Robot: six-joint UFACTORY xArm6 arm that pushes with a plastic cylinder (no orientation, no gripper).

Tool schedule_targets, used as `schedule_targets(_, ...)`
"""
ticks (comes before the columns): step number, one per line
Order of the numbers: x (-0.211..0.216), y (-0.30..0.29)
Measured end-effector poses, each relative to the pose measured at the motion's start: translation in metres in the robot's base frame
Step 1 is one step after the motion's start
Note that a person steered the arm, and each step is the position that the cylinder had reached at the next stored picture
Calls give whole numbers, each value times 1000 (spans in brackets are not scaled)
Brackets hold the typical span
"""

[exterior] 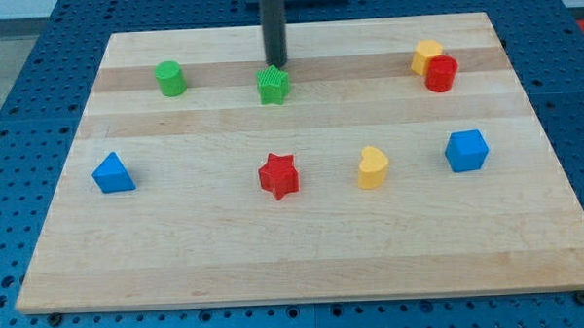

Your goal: Slide green right and down a bit

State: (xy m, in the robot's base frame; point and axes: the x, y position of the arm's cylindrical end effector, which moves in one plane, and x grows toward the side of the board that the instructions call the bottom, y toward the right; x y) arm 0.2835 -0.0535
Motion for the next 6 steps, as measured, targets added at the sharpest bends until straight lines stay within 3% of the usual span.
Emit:
schedule_targets(2,26,-59)
schedule_targets(4,49,19)
schedule_targets(6,23,23)
